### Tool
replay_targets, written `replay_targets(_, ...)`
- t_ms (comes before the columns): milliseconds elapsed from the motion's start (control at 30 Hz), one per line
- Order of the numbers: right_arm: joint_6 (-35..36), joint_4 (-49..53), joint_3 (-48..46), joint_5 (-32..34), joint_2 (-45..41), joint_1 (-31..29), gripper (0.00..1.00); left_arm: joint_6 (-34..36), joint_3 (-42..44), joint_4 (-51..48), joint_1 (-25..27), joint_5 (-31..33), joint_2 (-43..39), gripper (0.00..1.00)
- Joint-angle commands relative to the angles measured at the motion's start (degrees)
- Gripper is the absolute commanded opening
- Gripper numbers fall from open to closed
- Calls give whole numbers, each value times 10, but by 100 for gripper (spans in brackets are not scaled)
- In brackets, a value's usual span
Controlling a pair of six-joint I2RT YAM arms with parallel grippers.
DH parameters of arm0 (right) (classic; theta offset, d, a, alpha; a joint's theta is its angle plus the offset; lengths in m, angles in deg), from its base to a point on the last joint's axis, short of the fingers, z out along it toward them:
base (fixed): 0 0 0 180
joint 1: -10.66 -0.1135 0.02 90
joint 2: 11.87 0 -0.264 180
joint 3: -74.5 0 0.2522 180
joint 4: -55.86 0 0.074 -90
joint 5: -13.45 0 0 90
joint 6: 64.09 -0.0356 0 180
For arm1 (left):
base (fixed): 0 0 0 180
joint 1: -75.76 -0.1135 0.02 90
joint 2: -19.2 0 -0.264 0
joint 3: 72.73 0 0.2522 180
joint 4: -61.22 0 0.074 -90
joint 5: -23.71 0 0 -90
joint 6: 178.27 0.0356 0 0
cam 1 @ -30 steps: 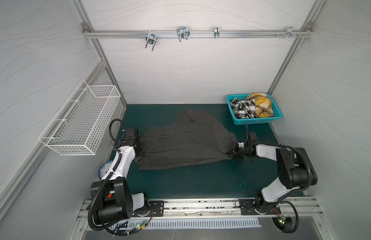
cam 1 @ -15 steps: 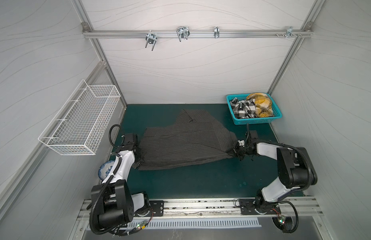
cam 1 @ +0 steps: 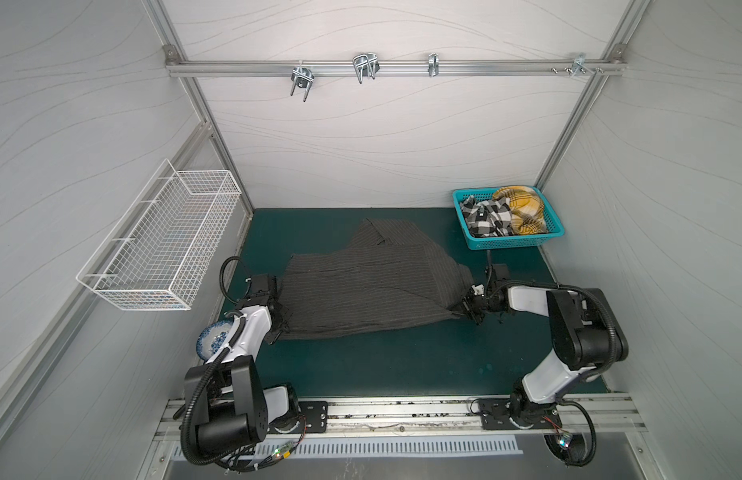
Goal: Fold and stack the long sleeve shirts
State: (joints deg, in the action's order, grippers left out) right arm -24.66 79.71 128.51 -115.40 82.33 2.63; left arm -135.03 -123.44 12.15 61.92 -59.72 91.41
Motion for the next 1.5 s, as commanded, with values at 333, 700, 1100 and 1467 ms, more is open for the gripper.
replay_targets(333,130,326,37,129,-270,12,62,-26,-136,-198,-1,6,-81,58)
replay_targets(700,134,177,170,154,-19,-48,24,-76,-122,7,157,-156,88,3)
replay_targets(1100,99,147,41,157,10,-62,16,-56,-55,-24,167,-122,142,0)
replay_targets(1467,98,266,-33,162,-149,-74,19,-12,-33,-84,167,-131,70,0)
